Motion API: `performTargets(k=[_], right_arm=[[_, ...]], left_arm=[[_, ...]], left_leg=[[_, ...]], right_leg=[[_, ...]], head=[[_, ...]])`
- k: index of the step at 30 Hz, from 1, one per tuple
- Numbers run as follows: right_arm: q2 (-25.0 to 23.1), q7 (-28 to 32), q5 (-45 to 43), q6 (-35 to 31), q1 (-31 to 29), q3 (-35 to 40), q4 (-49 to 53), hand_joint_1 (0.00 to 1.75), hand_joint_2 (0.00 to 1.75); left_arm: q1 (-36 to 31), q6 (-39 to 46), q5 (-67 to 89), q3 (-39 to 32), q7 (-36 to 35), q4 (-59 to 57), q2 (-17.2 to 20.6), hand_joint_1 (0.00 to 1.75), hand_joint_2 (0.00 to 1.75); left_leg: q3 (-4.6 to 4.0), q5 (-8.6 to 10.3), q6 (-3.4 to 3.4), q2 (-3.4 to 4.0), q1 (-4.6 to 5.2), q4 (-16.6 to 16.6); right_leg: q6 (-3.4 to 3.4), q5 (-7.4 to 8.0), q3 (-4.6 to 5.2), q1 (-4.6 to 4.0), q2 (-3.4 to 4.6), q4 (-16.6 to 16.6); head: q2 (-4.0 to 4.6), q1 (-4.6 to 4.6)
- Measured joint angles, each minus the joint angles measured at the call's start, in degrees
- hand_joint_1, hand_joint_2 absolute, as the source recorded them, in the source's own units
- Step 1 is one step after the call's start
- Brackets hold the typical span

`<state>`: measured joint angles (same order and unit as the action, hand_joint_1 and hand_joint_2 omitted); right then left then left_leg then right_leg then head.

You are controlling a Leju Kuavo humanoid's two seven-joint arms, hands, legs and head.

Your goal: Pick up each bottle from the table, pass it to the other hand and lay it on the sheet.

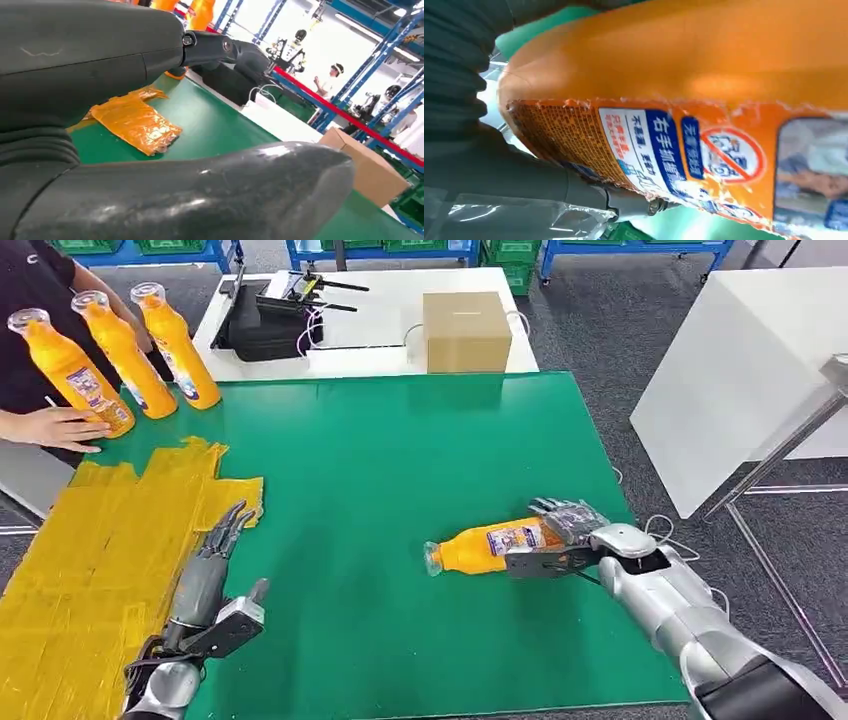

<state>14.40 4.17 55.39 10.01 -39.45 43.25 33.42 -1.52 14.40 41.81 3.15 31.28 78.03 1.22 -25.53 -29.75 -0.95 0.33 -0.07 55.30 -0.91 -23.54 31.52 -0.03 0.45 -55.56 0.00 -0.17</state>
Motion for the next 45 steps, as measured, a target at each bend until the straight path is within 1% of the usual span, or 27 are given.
performTargets(k=[3, 7, 19, 21, 23, 25, 27, 28, 30, 32, 34, 35, 37, 39, 41, 45], right_arm=[[-0.89, -0.15, 0.15, -0.5, 0.5, 0.09, -0.35, 1.75, 1.75], [-1.4, -0.35, 0.15, -0.76, 0.75, 0.07, -0.81, 1.75, 1.75], [-1.88, -0.59, -0.04, -1.42, 0.72, -0.11, -1.6, 1.75, 1.75], [-1.97, -0.57, -0.68, -2.43, 0.9, -0.28, -1.68, 1.75, 1.75], [-2.6, 0.43, -3.2, -5.73, 1.63, -1.37, -1.66, 1.75, 1.75], [-3.21, 2.18, -6.27, -9.35, 3.75, -3.4, -0.49, 1.75, 1.75], [-3.8, 2.38, -6.97, -10.12, 5.57, -5.69, 1.6, 1.75, 1.75], [-3.98, 2.38, -7.08, -10.18, 6.04, -6.4, 2.18, 1.75, 1.75], [-4.37, 3.12, -8.12, -11.09, 7.01, -7.43, 3.34, 1.75, 1.75], [-4.98, 6.37, -11.29, -14.41, 9.86, -9.71, 6.58, 1.75, 1.75], [-6.28, 8.22, -13.49, -16.13, 15.27, -12.82, 12.65, 1.75, 1.75], [-7.36, 8.68, -14.81, -16.15, 18.36, -14.61, 18.07, 1.75, 1.75], [-9.15, 9.33, -16.98, -15.65, 23.21, -16.89, 26.14, 1.75, 1.75], [-11.32, 10.27, -19.35, -14.86, 27.15, -18.32, 33.34, 1.75, 1.75], [-12.95, 10.69, -20.39, -14.38, 29.86, -19.01, 38.16, 1.75, 1.75], [-15.34, 12.41, -22.9, -13.05, 32.68, -19.85, 42.84, 1.75, 1.75]], left_arm=[[-0.31, -0.02, 0.0, 0.04, 0.0, 0.0, 0.0, 0.0, 0.0], [-0.58, -0.02, 0.0, 0.04, 0.0, 0.0, 0.0, 0.0, 0.0], [-0.72, -1.56, -2.04, 0.07, 0.11, 0.0, 0.0, 0.0, 0.0], [-0.71, -6.0, -6.55, 0.04, 0.18, 0.0, -0.02, 0.0, 0.0], [-0.61, -14.94, -16.69, -0.28, 0.65, 0.0, -0.24, 0.0, 0.0], [0.6, -22.63, -26.12, -1.42, 1.2, 0.91, -0.78, 0.0, 0.0], [2.16, -24.98, -29.2, -2.36, 1.49, 2.03, -1.29, 0.0, 0.0], [2.62, -25.35, -29.46, -2.6, 1.49, 2.34, -1.46, 0.0, 1.75], [3.44, -26.81, -31.13, -3.1, 1.7, 2.91, -1.77, 0.0, 1.75], [4.68, -31.74, -38.15, -3.99, 1.21, 3.86, -2.67, 0.0, 1.75], [7.0, -37.08, -45.85, -4.9, 0.13, 5.42, -4.22, 0.0, 1.75], [8.28, -40.14, -49.88, -5.14, -0.5, 6.44, -5.17, 0.0, 1.75], [10.2, -43.18, -53.7, -5.09, -1.16, 7.54, -7.16, 0.0, 1.75], [11.58, -43.54, -54.91, -4.79, -1.11, 8.31, -9.27, 0.0, 1.75], [12.27, -42.79, -54.95, -4.35, -1.05, 8.77, -10.79, 0.0, 1.75], [12.55, -42.03, -56.04, -3.83, -1.57, 9.0, -12.54, 0.0, 1.75]], left_leg=[[0.15, -0.1, 0.04, 0.38, -0.01, -0.02], [0.28, -0.08, 0.05, 0.38, -0.02, -0.01], [0.4, -0.08, 0.05, 0.39, -0.11, -0.01], [0.42, -0.08, 0.05, 0.39, -0.11, -0.01], [0.43, -0.08, 0.05, 0.45, -0.13, -0.02], [0.42, -0.1, 0.06, 0.49, -0.15, -0.02], [0.39, -0.1, 0.07, 0.48, -0.15, -0.02], [0.36, -0.1, 0.07, 0.46, -0.16, -0.02], [0.31, -0.1, 0.07, 0.42, -0.17, -0.02], [0.19, -0.09, 0.08, 0.33, -0.2, -0.02], [0.02, -0.09, 0.08, 0.21, -0.23, -0.02], [-0.15, -0.09, 0.08, 0.21, -0.22, -0.02], [-0.49, -0.08, 0.09, 0.16, -0.21, -0.01], [-0.61, -0.07, 0.1, 0.12, -0.21, -0.01], [-0.73, -0.07, 0.1, 0.07, -0.21, -0.01], [-0.78, -0.08, 0.09, 0.11, -0.19, -0.01]], right_leg=[[0.01, 0.02, -0.03, -0.01, 0.32, 0.02], [0.12, 0.14, -0.12, -0.07, 0.33, 0.02], [0.12, 0.14, -0.26, -0.15, 0.35, 0.02], [0.12, 0.14, -0.31, -0.15, 0.35, 0.02], [0.12, 0.14, -0.34, -0.14, 0.39, 0.01], [0.12, 0.14, -0.32, -0.14, 0.46, 0.01], [0.12, 0.14, -0.23, -0.15, 0.47, 0.01], [0.12, 0.14, -0.2, -0.18, 0.46, 0.02], [0.12, 0.13, -0.2, -0.2, 0.44, 0.01], [0.12, 0.13, -0.18, -0.23, 0.34, 0.01], [0.12, 0.13, -0.01, -0.23, 0.3, -0.02], [0.12, 0.13, 0.18, -0.22, 0.31, -0.02], [0.12, 0.13, 0.53, -0.22, 0.29, -0.02], [0.12, 0.12, 0.69, -0.23, 0.18, -0.02], [0.14, 0.11, 0.73, -0.22, 0.13, -0.02], [0.13, 0.11, 0.76, -0.12, 0.16, -0.01]], head=[[0.0, -0.02], [0.0, -0.02], [0.0, -0.02], [0.0, -0.02], [0.0, -0.02], [0.0, -0.02], [0.0, -0.04], [0.0, -0.02], [0.0, -0.04], [0.0, 0.0], [0.0, -0.02], [0.0, -0.06], [0.0, -0.04], [0.0, -0.04], [0.0, -0.04], [0.0, -0.04]])
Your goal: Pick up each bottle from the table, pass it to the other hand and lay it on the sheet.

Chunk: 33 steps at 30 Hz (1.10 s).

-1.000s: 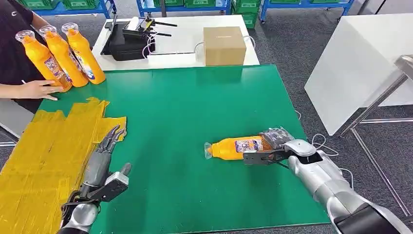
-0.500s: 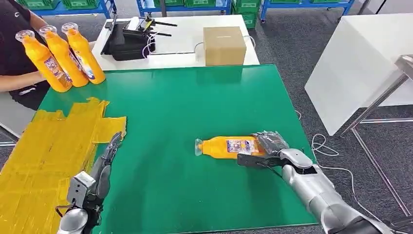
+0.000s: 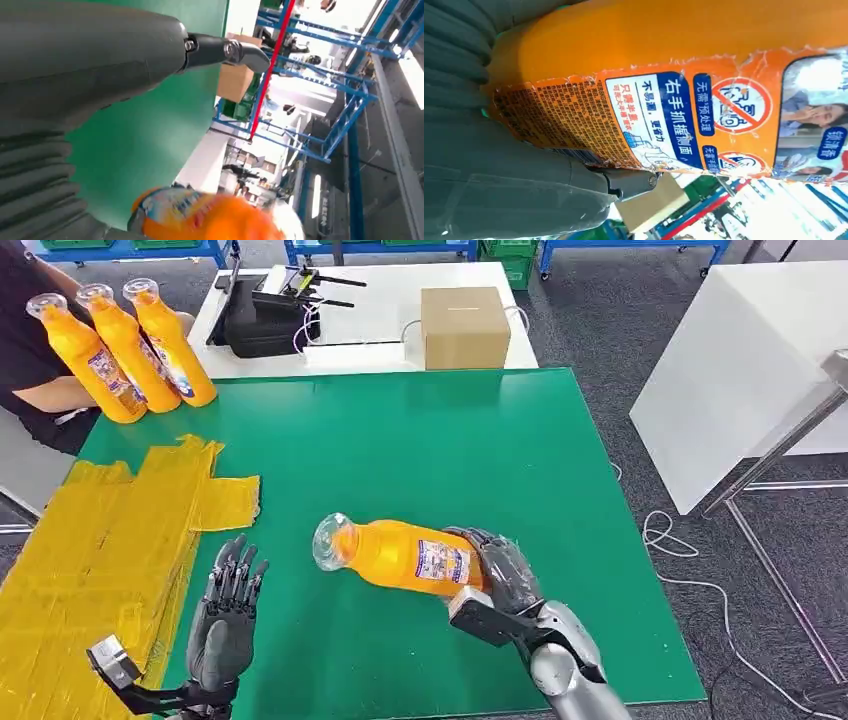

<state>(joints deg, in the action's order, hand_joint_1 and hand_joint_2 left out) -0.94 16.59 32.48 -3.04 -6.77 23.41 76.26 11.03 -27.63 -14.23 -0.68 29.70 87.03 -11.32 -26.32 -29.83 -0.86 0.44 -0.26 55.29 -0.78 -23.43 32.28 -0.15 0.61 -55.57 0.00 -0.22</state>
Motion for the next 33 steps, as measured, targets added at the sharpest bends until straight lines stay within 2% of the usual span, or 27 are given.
performTargets(k=[7, 18, 33], right_arm=[[-5.14, 1.36, -3.54, 0.74, 0.61, 0.04, 0.11, 1.75, 1.75], [-7.5, 1.36, -6.82, 1.51, 0.01, -0.02, -1.05, 1.75, 1.75], [-14.08, 0.92, -7.66, 2.53, -8.77, 1.18, -20.06, 1.75, 1.75]], left_arm=[[-0.22, -0.55, -0.94, 0.26, -0.13, -1.18, -1.58, 0.0, 1.75], [-0.69, -0.02, 0.31, 1.29, -0.2, -1.9, -2.25, 0.0, 1.75], [-4.54, 2.1, 2.45, 7.56, 0.76, -4.24, -2.47, 0.0, 1.75]], left_leg=[[0.02, 0.02, 0.01, 0.01, 0.03, 0.0], [-0.01, 0.02, 0.01, 0.01, 0.03, 0.0], [-0.01, 0.04, 0.01, 0.02, 0.02, 0.0]], right_leg=[[0.0, 0.0, 0.01, -0.02, 0.0, 0.0], [0.0, 0.0, 0.03, 0.0, 0.0, 0.0], [0.0, 0.01, 0.04, -0.03, 0.0, -0.03]], head=[[0.0, 0.0], [0.0, 0.02], [0.0, 0.02]])
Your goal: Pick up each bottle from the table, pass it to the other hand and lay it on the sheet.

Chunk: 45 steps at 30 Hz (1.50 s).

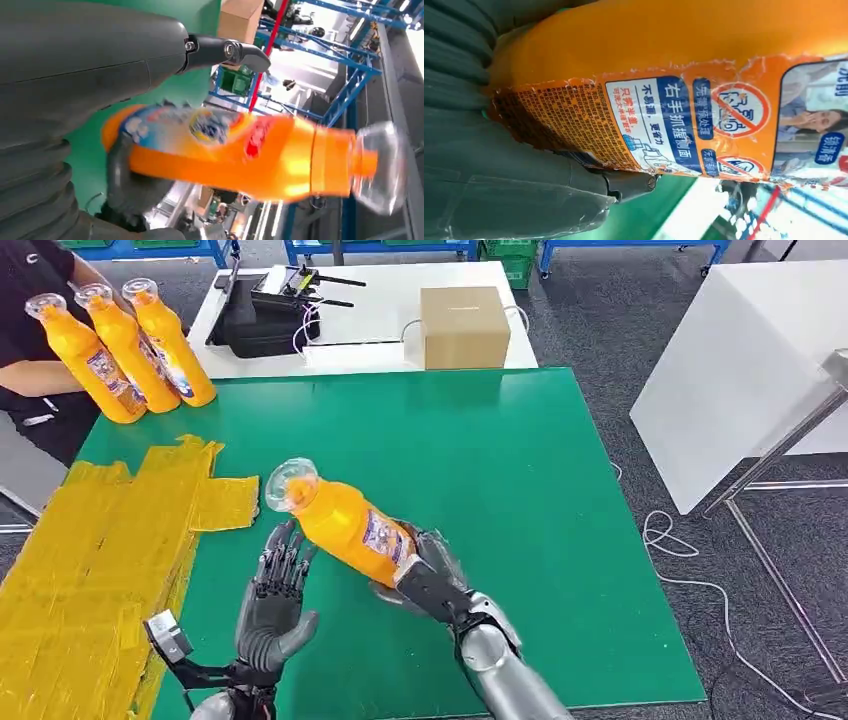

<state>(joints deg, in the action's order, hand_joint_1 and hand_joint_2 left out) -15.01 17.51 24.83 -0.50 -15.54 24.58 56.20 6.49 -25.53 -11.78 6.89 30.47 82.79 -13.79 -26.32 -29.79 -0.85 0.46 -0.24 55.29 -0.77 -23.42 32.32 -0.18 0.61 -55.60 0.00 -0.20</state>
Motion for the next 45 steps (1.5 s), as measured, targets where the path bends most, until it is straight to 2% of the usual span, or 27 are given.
performTargets(k=[12, 20, 25, 40, 41, 42, 45], right_arm=[[-3.09, -1.25, 2.02, 1.01, -1.98, 5.06, -8.12, 1.75, 1.75], [-4.55, 0.72, 3.7, 6.57, -1.53, 14.25, -11.81, 1.75, 1.75], [-3.76, 2.03, 1.75, 8.96, -3.98, 19.34, -13.64, 1.75, 1.75], [-2.96, 2.31, 0.79, 9.23, -5.87, 23.02, -15.37, 1.75, 1.75], [-2.96, 2.25, 0.64, 9.18, -5.95, 23.28, -15.44, 1.75, 1.75], [-2.93, 2.18, 0.44, 9.14, -6.03, 23.5, -15.48, 1.75, 1.75], [-2.93, 2.05, -0.02, 9.09, -6.23, 23.94, -15.72, 1.75, 1.75]], left_arm=[[-0.24, 0.22, 0.0, 0.66, 0.9, -0.22, 0.04, 0.0, 1.75], [0.55, 0.75, 0.22, -2.03, 3.3, -0.81, 1.37, 0.0, 1.75], [1.34, 0.31, 0.74, -3.52, 4.09, -1.25, 1.88, 0.0, 1.75], [1.91, 0.48, 0.88, -4.33, 4.28, -2.08, 2.25, 0.0, 1.75], [1.91, 0.5, 0.92, -4.44, 4.31, -2.14, 2.25, 0.26, 1.75], [1.91, 0.55, 1.01, -4.57, 4.35, -2.21, 2.25, 1.75, 1.75], [1.9, 0.61, 1.2, -4.66, 4.48, -2.45, 2.25, 1.75, 1.75]], left_leg=[[-0.03, 0.0, 0.0, -0.03, 0.01, 0.0], [-0.06, 0.0, 0.01, -0.01, -0.02, 0.0], [-0.05, 0.02, 0.01, 0.0, 0.0, 0.0], [-0.06, 0.02, 0.0, 0.0, 0.02, 0.01], [-0.06, 0.02, 0.0, 0.0, 0.02, 0.01], [-0.06, 0.02, 0.0, 0.01, 0.02, 0.01], [-0.06, 0.02, 0.0, 0.0, 0.02, 0.01]], right_leg=[[0.0, 0.0, 0.02, 0.03, -0.02, 0.0], [0.0, 0.0, 0.14, -0.08, -0.01, 0.0], [0.01, 0.0, 0.15, -0.06, 0.0, 0.0], [0.01, 0.0, 0.18, -0.05, 0.01, 0.01], [0.01, 0.0, 0.18, -0.05, 0.01, 0.01], [0.01, 0.0, 0.18, -0.05, 0.01, 0.01], [0.01, 0.0, 0.18, -0.05, 0.01, 0.01]], head=[[0.0, 0.0], [0.0, -0.02], [0.0, 0.0], [0.0, 0.0], [0.0, 0.02], [0.0, 0.0], [0.0, 0.02]])
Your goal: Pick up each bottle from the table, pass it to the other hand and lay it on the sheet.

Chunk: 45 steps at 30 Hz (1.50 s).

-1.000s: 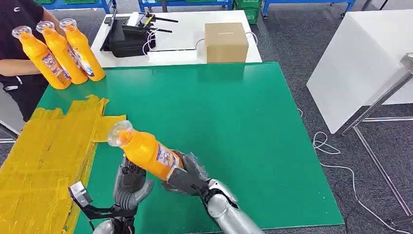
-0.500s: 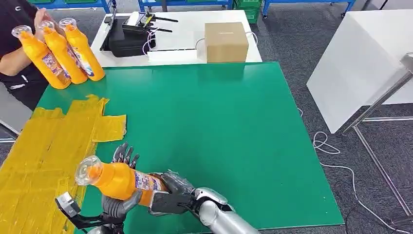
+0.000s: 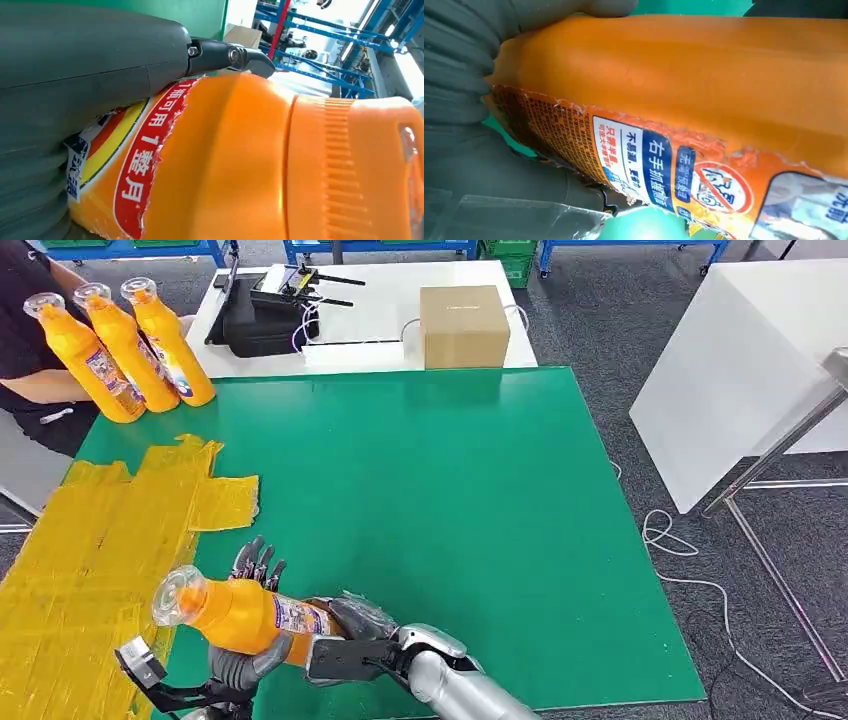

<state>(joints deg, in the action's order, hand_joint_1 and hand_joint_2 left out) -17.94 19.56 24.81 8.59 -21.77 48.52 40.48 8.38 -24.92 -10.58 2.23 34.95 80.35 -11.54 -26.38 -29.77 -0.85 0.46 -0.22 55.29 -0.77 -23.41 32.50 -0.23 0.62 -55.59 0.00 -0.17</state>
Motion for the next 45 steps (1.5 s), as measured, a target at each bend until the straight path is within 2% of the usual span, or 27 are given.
performTargets(k=[12, 19, 20, 21, 22, 24, 27, 34, 35, 40, 45], right_arm=[[0.31, -0.13, -2.05, -2.16, -0.15, 1.9, -0.57, 1.75, 1.75], [0.28, -1.66, -2.01, -4.53, 2.18, 1.92, 0.76, 1.75, 1.75], [0.31, -1.73, -1.99, -4.72, 2.37, 1.9, 0.85, 1.47, 1.75], [0.35, -1.73, -1.86, -5.22, 2.63, 1.77, 1.16, 0.37, 1.75], [0.48, -1.7, -1.66, -6.0, 3.07, 1.58, 1.61, 0.0, 1.75], [0.92, -1.75, -0.52, -8.4, 4.37, 0.94, 2.96, 0.0, 1.75], [2.36, -2.78, 3.04, -12.09, 7.76, -1.17, 7.99, 0.0, 1.75], [5.01, -3.21, 4.18, -11.71, 11.98, -4.96, 14.93, 0.0, 1.75], [5.16, -3.23, 4.3, -11.69, 12.23, -5.22, 15.38, 0.0, 0.0], [6.19, -2.12, 2.73, -11.82, 14.9, -8.07, 19.33, 0.0, 0.0], [8.44, 0.59, -1.09, -9.42, 19.15, -15.37, 27.96, 0.0, 0.0]], left_arm=[[-0.08, -1.49, -0.09, -0.42, 0.85, -0.44, -0.04, 1.75, 1.75], [0.13, -2.47, -0.24, -0.59, 1.11, -0.59, -0.04, 1.75, 1.75], [0.12, -2.51, -0.24, -0.59, 1.14, -0.61, -0.04, 1.75, 1.75], [0.11, -2.43, 0.08, -0.59, 1.24, -0.63, -0.04, 1.75, 1.75], [0.05, -1.93, 0.91, -0.59, 1.61, -0.63, -0.04, 1.75, 1.75], [-0.22, 0.45, 4.25, -0.46, 2.71, -0.46, 0.0, 1.75, 1.75], [-0.53, 9.15, 12.35, -0.35, 2.5, 2.4, 0.2, 1.75, 1.75], [-1.31, 11.02, 13.92, -0.83, 1.44, 7.15, 1.31, 1.75, 1.75], [-1.45, 11.02, 13.94, -0.83, 1.44, 7.34, 1.36, 1.75, 1.75], [-1.61, 18.28, 20.75, -1.2, 1.46, 9.64, 2.21, 1.75, 1.75], [-3.29, 30.09, 34.77, -4.05, -2.17, 14.06, 4.83, 1.75, 1.75]], left_leg=[[0.0, 0.0, 0.0, 0.01, 0.0, 0.0], [-0.02, 0.0, 0.0, 0.03, -0.01, 0.0], [-0.01, 0.0, 0.0, 0.02, 0.0, 0.0], [-0.01, 0.0, 0.0, 0.02, 0.0, 0.0], [-0.01, 0.0, 0.0, 0.02, 0.0, 0.0], [-0.02, 0.0, 0.0, 0.01, 0.0, 0.0], [-0.05, 0.0, 0.0, 0.02, 0.0, 0.0], [-0.12, -0.01, 0.0, 0.0, 0.0, 0.0], [-0.11, -0.01, 0.0, 0.0, 0.0, 0.0], [-0.08, 0.0, 0.0, -0.01, 0.0, 0.0], [-0.12, 0.0, 0.0, -0.03, -0.01, 0.0]], right_leg=[[0.0, 0.0, 0.01, 0.0, 0.01, 0.0], [0.0, 0.0, 0.04, -0.01, 0.02, 0.0], [0.0, 0.0, 0.04, -0.02, 0.02, 0.0], [0.0, 0.0, 0.04, -0.02, 0.02, 0.0], [0.0, 0.0, 0.04, -0.02, 0.02, 0.0], [0.0, 0.0, 0.03, -0.01, 0.01, 0.0], [0.0, 0.0, 0.03, 0.0, 0.01, 0.0], [0.0, 0.0, 0.04, 0.03, 0.01, 0.0], [0.0, 0.0, 0.04, 0.03, 0.01, 0.0], [0.0, 0.0, 0.04, 0.02, 0.0, 0.0], [0.0, 0.0, 0.03, 0.02, -0.01, 0.0]], head=[[0.0, -0.02], [0.0, -0.04], [0.0, -0.02], [0.0, -0.04], [0.0, -0.02], [0.0, -0.02], [0.0, -0.02], [0.0, -0.04], [0.0, -0.02], [0.0, -0.02], [0.0, 0.0]])
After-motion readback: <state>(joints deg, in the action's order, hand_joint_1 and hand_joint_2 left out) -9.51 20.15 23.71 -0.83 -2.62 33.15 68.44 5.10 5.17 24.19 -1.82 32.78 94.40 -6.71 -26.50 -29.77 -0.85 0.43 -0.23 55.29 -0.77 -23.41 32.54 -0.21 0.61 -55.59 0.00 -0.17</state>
